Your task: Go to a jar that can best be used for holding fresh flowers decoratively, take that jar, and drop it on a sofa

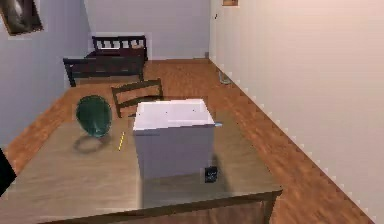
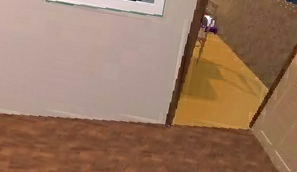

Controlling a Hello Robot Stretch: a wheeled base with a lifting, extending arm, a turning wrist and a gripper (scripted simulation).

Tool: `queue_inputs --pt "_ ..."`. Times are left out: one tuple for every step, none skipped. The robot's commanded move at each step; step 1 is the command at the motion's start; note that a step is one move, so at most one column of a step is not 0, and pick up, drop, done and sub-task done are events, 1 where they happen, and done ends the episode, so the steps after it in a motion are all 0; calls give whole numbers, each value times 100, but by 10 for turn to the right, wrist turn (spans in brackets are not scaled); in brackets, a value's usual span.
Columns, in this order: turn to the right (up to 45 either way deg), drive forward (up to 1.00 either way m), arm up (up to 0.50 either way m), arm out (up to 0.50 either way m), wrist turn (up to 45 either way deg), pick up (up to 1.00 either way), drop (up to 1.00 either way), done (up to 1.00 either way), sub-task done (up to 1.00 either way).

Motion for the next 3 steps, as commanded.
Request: queue_inputs --pt "-450 0 0 0 0 0 0 0 0" --pt "-450 0 0 0 0 0 0 0 0" --pt "-240 0 0 0 0 0 0 0 0"
